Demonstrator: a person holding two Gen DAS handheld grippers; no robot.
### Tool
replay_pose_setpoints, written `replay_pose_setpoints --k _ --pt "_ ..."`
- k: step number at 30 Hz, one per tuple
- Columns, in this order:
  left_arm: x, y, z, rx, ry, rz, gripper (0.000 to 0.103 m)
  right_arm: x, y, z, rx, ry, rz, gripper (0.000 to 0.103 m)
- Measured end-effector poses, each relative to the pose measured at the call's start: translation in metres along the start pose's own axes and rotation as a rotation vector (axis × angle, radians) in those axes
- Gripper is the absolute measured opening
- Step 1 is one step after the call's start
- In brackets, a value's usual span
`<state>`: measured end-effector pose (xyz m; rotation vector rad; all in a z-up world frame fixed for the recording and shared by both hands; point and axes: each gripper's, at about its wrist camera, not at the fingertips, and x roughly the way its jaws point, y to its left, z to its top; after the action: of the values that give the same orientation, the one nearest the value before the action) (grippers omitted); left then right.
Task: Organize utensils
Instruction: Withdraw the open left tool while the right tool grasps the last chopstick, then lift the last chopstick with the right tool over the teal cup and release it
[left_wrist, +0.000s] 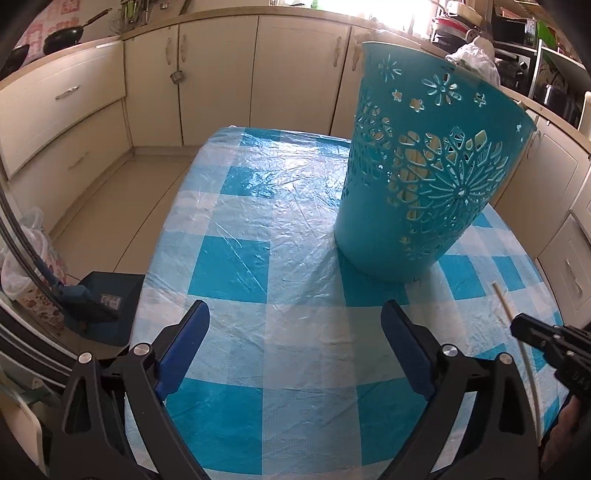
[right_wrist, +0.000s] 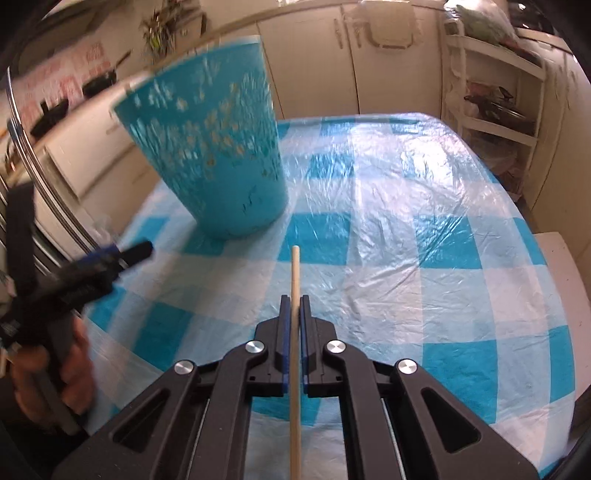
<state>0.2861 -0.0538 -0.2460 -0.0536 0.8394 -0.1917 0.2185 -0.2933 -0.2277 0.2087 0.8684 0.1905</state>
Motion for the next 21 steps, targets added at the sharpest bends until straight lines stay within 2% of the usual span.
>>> replay_pose_setpoints --k 6,11,15,21 --pt "0.001 -0.002 0.001 -0.007 0.006 0.004 0.090 -0.030 0.005 0.011 0.040 -0.108 0.101 0.005" --pt "0.001 -0.001 0.002 -0.014 0.003 0.005 0.090 -0.054 0.013 0.035 0.056 -0.221 0.171 0.005" --pt "0.002 -0.003 0.002 -0.007 0.007 0.011 0.091 -0.071 0.027 0.069 0.044 -0.334 0.217 0.005" --pt "0.003 -0.004 0.002 -0.005 0.011 0.009 0.091 -0.076 0.055 0.139 0.049 -0.509 0.253 0.005"
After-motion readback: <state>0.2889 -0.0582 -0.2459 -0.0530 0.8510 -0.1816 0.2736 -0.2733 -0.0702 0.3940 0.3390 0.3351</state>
